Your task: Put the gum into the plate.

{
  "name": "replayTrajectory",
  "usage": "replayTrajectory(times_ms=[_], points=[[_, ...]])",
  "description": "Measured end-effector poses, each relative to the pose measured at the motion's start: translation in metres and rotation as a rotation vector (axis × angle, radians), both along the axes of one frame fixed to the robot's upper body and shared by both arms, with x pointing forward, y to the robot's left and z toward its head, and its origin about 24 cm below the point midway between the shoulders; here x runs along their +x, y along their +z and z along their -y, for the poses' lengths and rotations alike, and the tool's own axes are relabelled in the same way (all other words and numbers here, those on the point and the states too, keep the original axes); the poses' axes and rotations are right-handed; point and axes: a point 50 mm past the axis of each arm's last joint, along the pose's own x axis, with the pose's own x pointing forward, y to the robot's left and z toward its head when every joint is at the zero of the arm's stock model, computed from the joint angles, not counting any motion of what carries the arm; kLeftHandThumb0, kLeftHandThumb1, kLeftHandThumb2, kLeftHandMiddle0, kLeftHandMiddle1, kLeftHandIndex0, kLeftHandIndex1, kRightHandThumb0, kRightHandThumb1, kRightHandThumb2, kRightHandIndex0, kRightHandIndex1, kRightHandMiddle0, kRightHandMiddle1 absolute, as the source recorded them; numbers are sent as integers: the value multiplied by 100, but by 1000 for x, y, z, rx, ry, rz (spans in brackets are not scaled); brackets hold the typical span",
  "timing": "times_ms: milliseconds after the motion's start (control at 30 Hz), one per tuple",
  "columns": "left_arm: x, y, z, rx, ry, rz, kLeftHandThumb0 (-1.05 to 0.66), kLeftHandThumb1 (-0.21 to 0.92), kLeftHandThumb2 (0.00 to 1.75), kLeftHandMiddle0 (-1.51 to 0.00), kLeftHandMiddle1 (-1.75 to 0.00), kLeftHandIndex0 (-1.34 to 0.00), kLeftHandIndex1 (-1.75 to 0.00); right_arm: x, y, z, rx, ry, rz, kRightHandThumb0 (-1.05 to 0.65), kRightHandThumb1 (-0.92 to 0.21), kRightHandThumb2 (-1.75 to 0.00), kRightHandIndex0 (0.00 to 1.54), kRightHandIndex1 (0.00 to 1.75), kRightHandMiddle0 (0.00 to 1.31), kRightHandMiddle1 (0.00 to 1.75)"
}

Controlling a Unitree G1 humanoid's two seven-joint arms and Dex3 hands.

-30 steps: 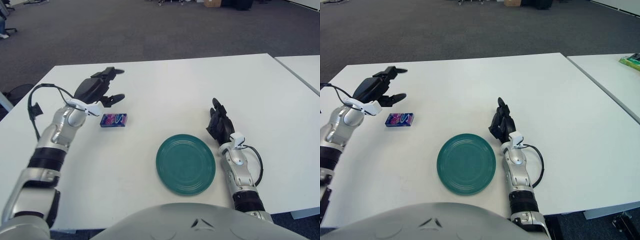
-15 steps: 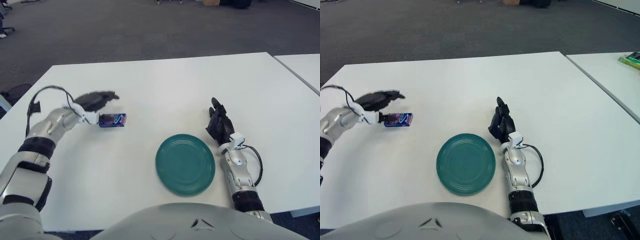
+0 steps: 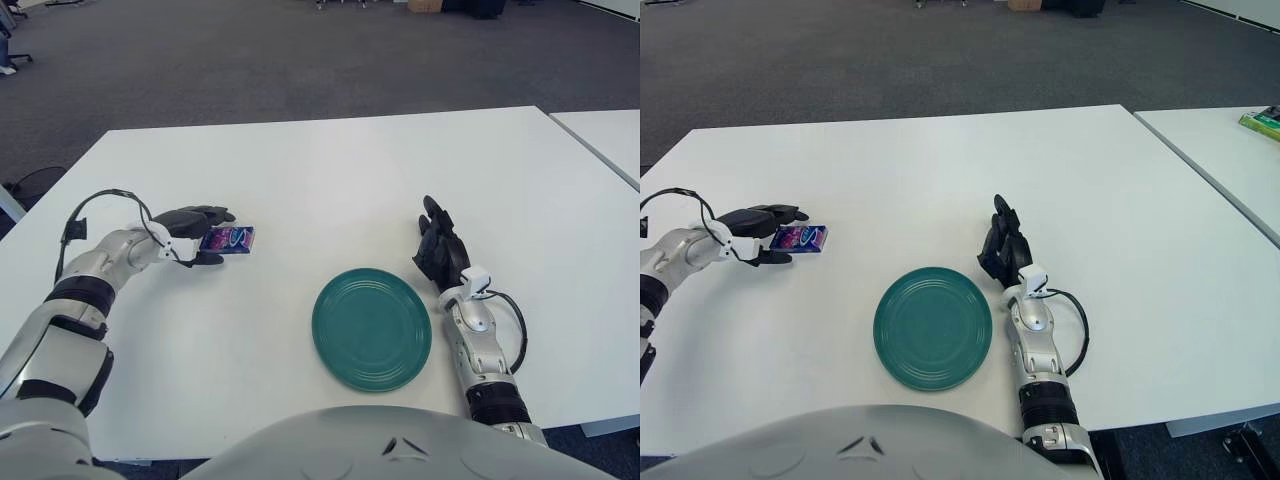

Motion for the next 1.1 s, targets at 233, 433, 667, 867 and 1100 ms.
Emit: replayTrajectory(times_ms=[233, 433, 667, 867, 1100], points=[[2, -3, 1, -4, 11, -55, -105, 92, 45, -6, -1, 0, -65, 0, 0, 0, -1, 0, -5, -78, -92, -96, 10, 1, 0, 20], [3, -8, 3, -6, 25, -85, -105, 92, 45, -7, -1, 0, -68, 0, -1, 1, -2, -1, -14, -78, -92, -96, 10, 1, 0, 21], [7, -15, 5, -2, 80, -74, -102, 92, 36, -18, -23, -1, -106, 0, -2, 2, -3, -2, -26, -78, -92, -96, 10, 0, 0, 24], [14, -19, 9, 20, 152, -8, -59, 61, 83, -48, -150, -35, -162, 0, -2, 1, -3, -2, -28, -77, -92, -96, 11, 1, 0, 27], [21, -21, 14, 34, 232, 75, -45, 44, 115, -82, -173, -51, -174, 1, -1, 0, 2, -3, -23, -76, -92, -96, 12, 1, 0, 31]])
